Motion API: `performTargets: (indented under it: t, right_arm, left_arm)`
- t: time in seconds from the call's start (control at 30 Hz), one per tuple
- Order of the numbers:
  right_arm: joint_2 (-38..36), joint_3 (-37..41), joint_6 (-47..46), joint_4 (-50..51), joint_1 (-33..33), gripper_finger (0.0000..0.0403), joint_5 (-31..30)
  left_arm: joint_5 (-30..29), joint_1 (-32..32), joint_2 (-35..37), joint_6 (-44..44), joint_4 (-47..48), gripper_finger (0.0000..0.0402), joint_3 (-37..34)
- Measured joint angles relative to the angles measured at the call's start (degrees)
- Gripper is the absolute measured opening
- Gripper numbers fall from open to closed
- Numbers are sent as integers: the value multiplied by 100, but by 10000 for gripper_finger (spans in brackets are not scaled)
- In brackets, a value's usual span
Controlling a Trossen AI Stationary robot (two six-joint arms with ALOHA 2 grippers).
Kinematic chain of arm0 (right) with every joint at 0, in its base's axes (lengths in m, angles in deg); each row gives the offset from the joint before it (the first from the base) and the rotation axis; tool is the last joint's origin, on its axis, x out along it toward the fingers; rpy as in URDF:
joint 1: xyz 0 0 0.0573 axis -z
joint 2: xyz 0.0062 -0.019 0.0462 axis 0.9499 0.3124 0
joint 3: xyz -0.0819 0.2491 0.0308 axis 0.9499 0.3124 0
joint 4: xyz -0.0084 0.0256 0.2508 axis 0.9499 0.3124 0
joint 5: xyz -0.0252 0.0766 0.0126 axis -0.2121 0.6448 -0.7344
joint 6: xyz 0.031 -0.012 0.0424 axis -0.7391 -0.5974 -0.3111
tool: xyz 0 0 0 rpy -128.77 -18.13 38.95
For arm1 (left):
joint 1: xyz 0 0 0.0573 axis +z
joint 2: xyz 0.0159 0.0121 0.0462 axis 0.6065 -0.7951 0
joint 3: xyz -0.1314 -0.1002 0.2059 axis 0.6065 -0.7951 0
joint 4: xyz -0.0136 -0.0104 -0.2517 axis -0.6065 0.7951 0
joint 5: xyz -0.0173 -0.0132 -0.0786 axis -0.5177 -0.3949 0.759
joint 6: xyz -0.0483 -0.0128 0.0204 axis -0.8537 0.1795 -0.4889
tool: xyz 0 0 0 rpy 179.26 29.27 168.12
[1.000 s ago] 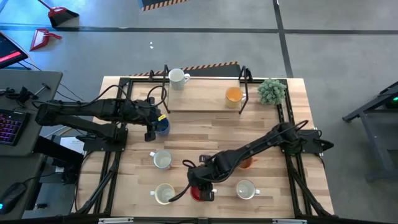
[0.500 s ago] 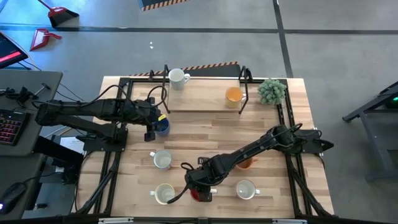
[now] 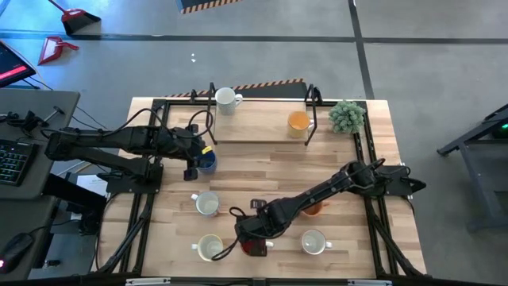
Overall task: Place coffee mugs
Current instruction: Put the red mug on the shelf
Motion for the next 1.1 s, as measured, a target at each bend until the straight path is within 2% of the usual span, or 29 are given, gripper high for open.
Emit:
performTargets:
  t: [0.2, 0.43, 0.57, 0.93, 1.1]
  right_arm:
    - [-198, 0, 85, 62, -118, 2, 187]
    - [-822, -22, 7, 211, -74, 1, -696]
    - [-1097, -22, -8, 745, 110, 1, -758]
    - [-1591, -25, 1171, 1108, 1408, 0, -681]
    - [-1635, -303, 1795, 1363, 2064, 0, -564]
  left_arm:
    - [-1, 2, 0, 97, 0, 140, 0]
    - [-22, 9, 0, 176, 4, 140, 0]
    - [-41, 9, 0, 169, 7, 140, 0]
    - [-41, 9, 0, 154, 24, 140, 0]
    - [-41, 9, -2, 152, 38, 140, 0]
